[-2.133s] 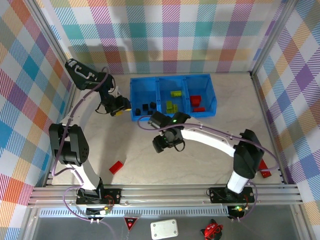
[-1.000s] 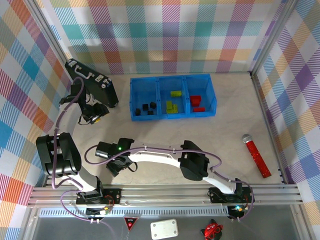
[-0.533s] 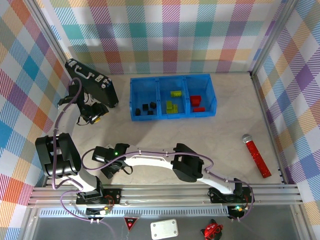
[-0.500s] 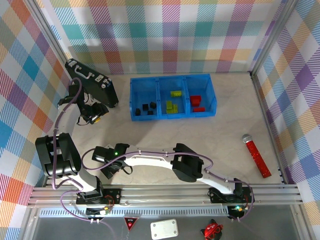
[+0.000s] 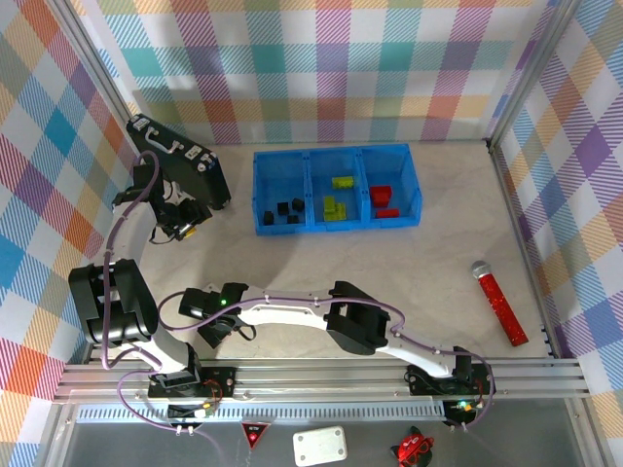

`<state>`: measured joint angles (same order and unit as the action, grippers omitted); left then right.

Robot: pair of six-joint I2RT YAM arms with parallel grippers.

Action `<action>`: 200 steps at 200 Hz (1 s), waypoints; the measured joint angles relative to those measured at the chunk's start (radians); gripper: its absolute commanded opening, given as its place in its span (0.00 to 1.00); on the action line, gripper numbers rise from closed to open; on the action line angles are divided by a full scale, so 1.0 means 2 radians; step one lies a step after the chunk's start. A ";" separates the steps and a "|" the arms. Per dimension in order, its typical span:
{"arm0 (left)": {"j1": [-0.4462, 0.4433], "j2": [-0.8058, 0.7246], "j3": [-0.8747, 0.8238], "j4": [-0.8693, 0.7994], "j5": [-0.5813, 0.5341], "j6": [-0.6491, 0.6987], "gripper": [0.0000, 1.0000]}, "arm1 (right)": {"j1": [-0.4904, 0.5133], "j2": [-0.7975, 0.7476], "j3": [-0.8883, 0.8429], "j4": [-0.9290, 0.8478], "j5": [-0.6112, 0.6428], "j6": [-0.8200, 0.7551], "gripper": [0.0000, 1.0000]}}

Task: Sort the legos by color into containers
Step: Pick up the lego from the bottom-left of the table.

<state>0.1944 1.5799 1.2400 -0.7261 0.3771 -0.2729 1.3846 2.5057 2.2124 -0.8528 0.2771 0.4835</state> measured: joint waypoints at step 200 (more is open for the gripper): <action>0.000 -0.006 -0.005 0.002 0.004 0.000 0.53 | -0.002 -0.088 -0.137 0.028 0.045 0.017 0.60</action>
<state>0.1944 1.5673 1.2308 -0.7219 0.3847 -0.2726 1.3808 2.3295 1.9377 -0.7971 0.3679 0.5167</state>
